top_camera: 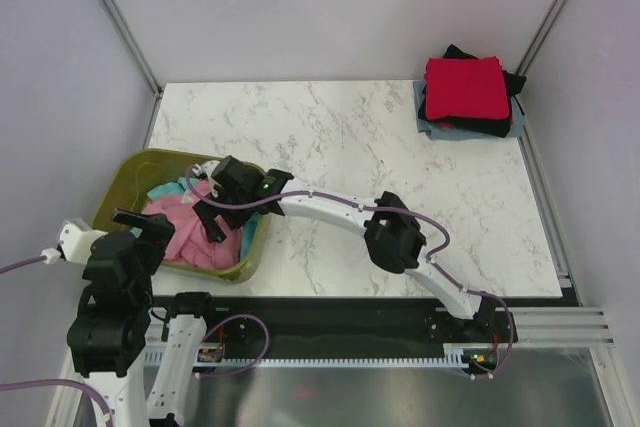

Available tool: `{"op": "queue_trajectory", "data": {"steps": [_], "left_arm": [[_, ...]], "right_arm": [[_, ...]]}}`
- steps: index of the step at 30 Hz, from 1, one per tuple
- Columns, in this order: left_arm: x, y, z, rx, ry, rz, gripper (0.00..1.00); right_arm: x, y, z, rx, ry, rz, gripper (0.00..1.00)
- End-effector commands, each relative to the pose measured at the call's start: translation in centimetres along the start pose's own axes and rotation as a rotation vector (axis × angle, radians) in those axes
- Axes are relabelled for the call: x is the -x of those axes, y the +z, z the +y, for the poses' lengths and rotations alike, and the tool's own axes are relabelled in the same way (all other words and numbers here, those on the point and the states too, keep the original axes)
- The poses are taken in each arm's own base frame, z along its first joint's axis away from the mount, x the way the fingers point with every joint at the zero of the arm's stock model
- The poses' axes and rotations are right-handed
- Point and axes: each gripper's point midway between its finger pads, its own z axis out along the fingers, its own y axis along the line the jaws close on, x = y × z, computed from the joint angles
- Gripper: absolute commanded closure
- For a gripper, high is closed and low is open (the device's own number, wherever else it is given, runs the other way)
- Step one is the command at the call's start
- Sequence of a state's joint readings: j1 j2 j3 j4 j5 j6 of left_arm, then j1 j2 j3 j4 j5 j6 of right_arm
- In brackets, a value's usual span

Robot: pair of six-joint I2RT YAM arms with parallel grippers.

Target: Fold and stack the t-shirts

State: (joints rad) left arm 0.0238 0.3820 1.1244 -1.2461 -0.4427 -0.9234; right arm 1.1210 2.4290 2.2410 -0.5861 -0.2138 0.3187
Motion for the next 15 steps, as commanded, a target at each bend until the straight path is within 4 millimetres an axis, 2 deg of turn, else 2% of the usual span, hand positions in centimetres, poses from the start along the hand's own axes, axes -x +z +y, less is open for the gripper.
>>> {"op": "queue_trajectory", "data": {"steps": [1, 2, 4, 5, 6, 8, 11, 13, 15], "left_arm": [[0.5, 0.1, -0.2, -0.019, 0.035, -0.028, 0.05], [0.6, 0.1, -0.2, -0.02, 0.038, -0.029, 0.05], [0.7, 0.0, -0.2, -0.021, 0.046, -0.036, 0.06], [0.8, -0.1, -0.1, -0.02, 0.048, -0.039, 0.06], [0.8, 0.0, -0.1, -0.019, 0.051, -0.041, 0.06], [0.7, 0.0, 0.1, -0.018, 0.053, -0.042, 0.07], [0.5, 0.2, 0.2, -0.012, 0.054, -0.038, 0.07], [0.5, 0.2, 0.2, -0.013, 0.053, -0.039, 0.07], [0.6, 0.2, 0.3, -0.011, 0.058, -0.042, 0.07]], "right_arm": [[4.4, -0.7, 3.2, 0.103, -0.035, -0.156, 0.02], [4.1, -0.4, 3.0, 0.108, -0.024, -0.155, 0.02], [5.3, -1.1, 3.5, 0.115, -0.029, -0.207, 0.02], [5.2, -1.1, 3.1, 0.094, -0.026, -0.212, 0.02], [6.0, -2.0, 3.2, 0.088, -0.029, -0.24, 0.02], [6.8, -2.4, 3.2, 0.08, -0.036, -0.271, 0.02], [7.5, -2.2, 3.5, 0.085, -0.04, -0.286, 0.02], [6.9, -1.1, 3.2, 0.082, -0.022, -0.262, 0.02], [6.8, -0.6, 3.2, 0.094, -0.008, -0.256, 0.08]]}}
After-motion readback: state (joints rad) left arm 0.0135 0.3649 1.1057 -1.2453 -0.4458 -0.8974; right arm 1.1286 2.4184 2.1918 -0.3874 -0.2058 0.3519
